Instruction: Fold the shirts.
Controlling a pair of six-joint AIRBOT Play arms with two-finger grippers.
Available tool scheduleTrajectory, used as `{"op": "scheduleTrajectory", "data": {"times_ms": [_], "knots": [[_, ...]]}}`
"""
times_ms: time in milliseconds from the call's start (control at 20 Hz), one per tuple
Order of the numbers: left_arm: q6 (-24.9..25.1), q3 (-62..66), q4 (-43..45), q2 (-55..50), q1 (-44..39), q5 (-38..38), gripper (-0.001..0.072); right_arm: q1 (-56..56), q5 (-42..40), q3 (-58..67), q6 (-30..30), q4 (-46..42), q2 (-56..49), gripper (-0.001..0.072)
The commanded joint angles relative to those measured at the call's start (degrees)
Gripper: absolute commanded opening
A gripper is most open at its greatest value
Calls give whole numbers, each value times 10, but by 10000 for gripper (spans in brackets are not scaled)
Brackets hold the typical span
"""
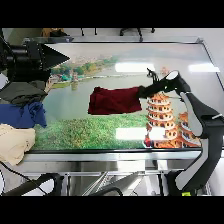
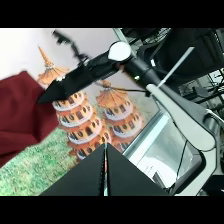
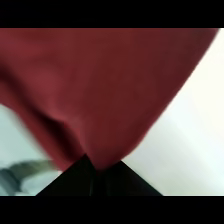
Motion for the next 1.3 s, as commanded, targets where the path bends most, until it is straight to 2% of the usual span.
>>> {"op": "scheduleTrajectory", "data": {"times_ms": [0,150,250,350,500,600,700,800,900,1050,1250], "knots": [[0,0,0,0,0,0,15,-25,-2,76,-8,53,59,16],[0,0,0,0,0,0,15,-95,-49,167,67,48,101,16],[0,0,0,0,0,0,14,-147,-73,184,127,44,112,16],[0,0,0,0,0,0,15,-195,-84,183,154,41,111,16],[0,0,0,0,0,0,15,-253,-141,183,204,-14,101,16],[1,0,0,0,0,0,14,-296,-162,183,282,-67,99,16],[5,0,0,0,0,0,15,-339,-118,183,357,-117,99,16],[9,0,0,0,0,0,15,-376,-47,178,407,-158,101,13],[9,0,0,0,0,0,14,-402,19,177,403,-187,105,13],[9,0,0,0,0,0,15,-432,133,177,347,-214,110,13],[9,0,0,0,-1,-1,14,-449,222,163,342,-297,135,13]]}}
